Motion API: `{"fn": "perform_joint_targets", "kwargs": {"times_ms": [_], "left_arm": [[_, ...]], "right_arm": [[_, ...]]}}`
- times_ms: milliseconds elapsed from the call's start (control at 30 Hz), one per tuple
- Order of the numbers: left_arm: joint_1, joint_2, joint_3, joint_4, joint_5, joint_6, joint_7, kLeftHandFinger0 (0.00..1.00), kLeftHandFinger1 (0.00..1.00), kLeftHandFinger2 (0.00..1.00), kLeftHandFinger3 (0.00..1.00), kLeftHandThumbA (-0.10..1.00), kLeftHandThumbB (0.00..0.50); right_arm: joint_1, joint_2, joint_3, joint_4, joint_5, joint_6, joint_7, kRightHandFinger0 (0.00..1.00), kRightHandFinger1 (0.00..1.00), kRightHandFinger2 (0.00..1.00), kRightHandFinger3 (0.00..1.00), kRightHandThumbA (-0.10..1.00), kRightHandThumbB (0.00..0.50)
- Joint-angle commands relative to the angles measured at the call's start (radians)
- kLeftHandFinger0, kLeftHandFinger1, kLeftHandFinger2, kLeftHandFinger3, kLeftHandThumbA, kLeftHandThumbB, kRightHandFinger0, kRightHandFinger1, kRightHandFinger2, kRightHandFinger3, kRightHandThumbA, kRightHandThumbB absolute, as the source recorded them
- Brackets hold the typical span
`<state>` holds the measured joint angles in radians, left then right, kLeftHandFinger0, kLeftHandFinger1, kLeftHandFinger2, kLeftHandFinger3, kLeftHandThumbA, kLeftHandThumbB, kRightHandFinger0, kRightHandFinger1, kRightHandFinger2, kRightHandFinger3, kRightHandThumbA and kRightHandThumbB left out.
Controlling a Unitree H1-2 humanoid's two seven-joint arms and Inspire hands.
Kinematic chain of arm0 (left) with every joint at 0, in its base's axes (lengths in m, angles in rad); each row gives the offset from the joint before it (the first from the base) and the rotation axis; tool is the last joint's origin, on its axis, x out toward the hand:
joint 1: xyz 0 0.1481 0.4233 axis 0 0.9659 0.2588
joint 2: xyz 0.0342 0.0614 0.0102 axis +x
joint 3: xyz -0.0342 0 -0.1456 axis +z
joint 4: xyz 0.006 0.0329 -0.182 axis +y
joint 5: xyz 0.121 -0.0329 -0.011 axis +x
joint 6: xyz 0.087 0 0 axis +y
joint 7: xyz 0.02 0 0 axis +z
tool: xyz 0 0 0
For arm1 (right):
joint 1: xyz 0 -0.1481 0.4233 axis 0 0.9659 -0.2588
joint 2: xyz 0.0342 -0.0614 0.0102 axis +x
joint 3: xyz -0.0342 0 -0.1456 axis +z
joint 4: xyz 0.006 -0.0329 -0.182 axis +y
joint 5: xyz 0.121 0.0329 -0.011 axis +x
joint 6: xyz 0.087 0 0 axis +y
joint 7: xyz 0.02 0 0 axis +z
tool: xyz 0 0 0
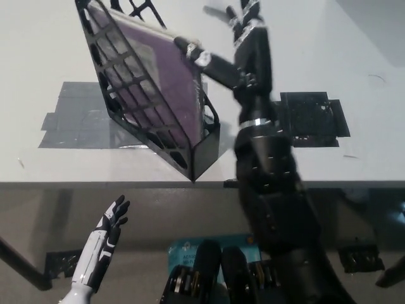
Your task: A person hands a notebook to the robot and the robot grabs it with its right hand and places it in the magazine stand kept in the centre of the desk infront of it.
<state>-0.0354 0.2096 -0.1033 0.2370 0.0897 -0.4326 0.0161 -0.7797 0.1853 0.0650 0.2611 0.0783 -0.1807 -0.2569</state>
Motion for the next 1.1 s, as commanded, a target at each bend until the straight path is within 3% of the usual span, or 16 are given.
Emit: {"fn": "perform_joint_targets", "kwargs": {"times_ms": [0,33,67,100,133,467,567,900,1067], "left_arm": [[-0.017,0.015,-0.002,-0.031,0.015,-0.037,-0.004,0.98,1.0,1.0,1.0,1.0,0.5],[-0.019,0.015,-0.002,-0.029,0.015,-0.037,-0.004,0.98,1.0,1.0,1.0,1.0,0.5],[-0.02,0.015,-0.001,-0.028,0.014,-0.037,-0.004,0.98,1.0,1.0,1.0,1.0,0.5],[-0.025,0.014,-0.001,-0.026,0.015,-0.037,-0.002,0.98,1.0,1.0,1.0,1.0,0.5],[-0.028,0.014,-0.001,-0.025,0.016,-0.037,-0.001,0.98,1.0,1.0,1.0,1.0,0.5],[-0.068,0.012,0.0,-0.008,0.023,-0.037,0.005,1.0,1.0,1.0,1.0,1.0,0.5],[-0.085,0.009,0.003,-0.005,0.016,-0.037,0.002,1.0,1.0,1.0,1.0,1.0,0.5],[-0.101,0.006,0.0,0.009,0.015,-0.037,0.007,1.0,1.0,1.0,1.0,1.0,0.5],[-0.098,0.0,0.006,0.009,0.002,-0.037,0.001,1.0,1.0,1.0,1.0,1.0,0.5]], "right_arm": [[-0.057,-0.081,-0.008,-0.401,-0.001,0.147,0.082,1.0,1.0,1.0,1.0,1.0,0.458],[-0.058,-0.093,-0.012,-0.427,0.0,0.157,0.085,1.0,1.0,1.0,1.0,1.0,0.456],[-0.059,-0.114,-0.014,-0.465,-0.003,0.175,0.089,1.0,1.0,1.0,1.0,1.0,0.486],[-0.065,-0.137,-0.023,-0.499,-0.001,0.186,0.093,1.0,1.0,1.0,1.0,1.0,0.448],[-0.07,-0.154,-0.03,-0.524,0.001,0.194,0.095,1.0,1.0,1.0,1.0,1.0,0.448],[0.009,-0.308,-0.077,-0.824,0.044,0.304,0.106,1.0,1.0,1.0,1.0,1.0,0.497],[0.079,-0.338,-0.095,-0.899,0.054,0.311,0.1,1.0,1.0,1.0,1.0,1.0,0.462],[0.397,-0.388,-0.036,-0.982,0.081,0.315,0.164,1.0,1.0,1.0,1.0,1.0,0.422],[0.593,-0.362,0.015,-0.868,0.112,0.22,0.213,1.0,1.0,1.0,1.0,1.0,0.384]]}}
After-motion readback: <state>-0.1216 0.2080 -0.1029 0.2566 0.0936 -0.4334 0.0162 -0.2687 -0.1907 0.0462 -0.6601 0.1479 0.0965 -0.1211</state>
